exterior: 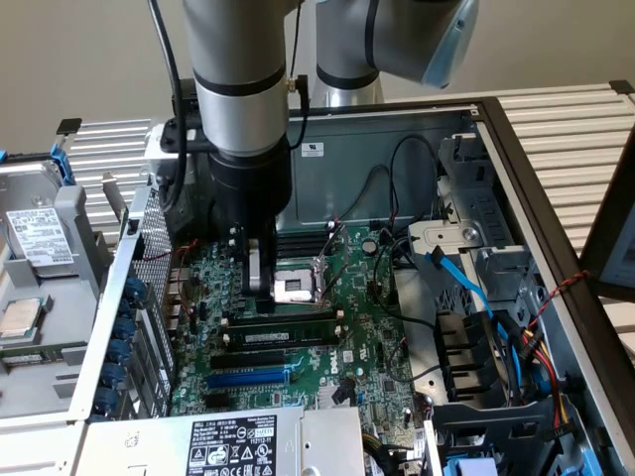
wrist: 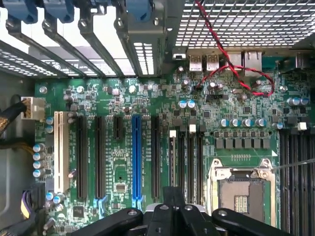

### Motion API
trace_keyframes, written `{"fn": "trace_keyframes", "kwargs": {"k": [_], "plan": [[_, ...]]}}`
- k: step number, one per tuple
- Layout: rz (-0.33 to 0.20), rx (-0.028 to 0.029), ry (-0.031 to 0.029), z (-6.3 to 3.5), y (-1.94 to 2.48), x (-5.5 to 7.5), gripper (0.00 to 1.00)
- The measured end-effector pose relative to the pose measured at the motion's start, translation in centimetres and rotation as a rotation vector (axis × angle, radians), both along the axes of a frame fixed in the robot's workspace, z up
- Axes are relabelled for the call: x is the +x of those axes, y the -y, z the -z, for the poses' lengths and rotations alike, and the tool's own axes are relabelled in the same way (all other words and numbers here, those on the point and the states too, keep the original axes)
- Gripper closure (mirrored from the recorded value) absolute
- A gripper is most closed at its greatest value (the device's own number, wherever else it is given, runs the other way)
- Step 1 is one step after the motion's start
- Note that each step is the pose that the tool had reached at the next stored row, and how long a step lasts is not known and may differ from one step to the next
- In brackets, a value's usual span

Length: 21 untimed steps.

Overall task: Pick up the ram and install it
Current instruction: 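Press down the ram until it locks into place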

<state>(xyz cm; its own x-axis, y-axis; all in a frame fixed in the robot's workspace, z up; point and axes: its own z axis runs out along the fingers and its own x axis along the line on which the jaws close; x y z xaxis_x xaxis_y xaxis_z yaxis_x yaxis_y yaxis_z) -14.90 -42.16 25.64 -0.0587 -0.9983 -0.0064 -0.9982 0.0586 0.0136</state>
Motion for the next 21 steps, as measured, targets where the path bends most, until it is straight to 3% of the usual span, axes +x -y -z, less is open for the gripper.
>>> {"fn": "trace_keyframes", "kwargs": {"k": [4, 6, 21], "plan": [[0.000, 0.0043, -0.0019, -0.28, 0.02, 1.7, 0.90], [0.000, 0.0049, -0.0073, -0.35, 0.04, 2.2, 0.90], [0.000, 0.0055, -0.0088, -0.39, 0.04, 2.4, 0.90]]}}
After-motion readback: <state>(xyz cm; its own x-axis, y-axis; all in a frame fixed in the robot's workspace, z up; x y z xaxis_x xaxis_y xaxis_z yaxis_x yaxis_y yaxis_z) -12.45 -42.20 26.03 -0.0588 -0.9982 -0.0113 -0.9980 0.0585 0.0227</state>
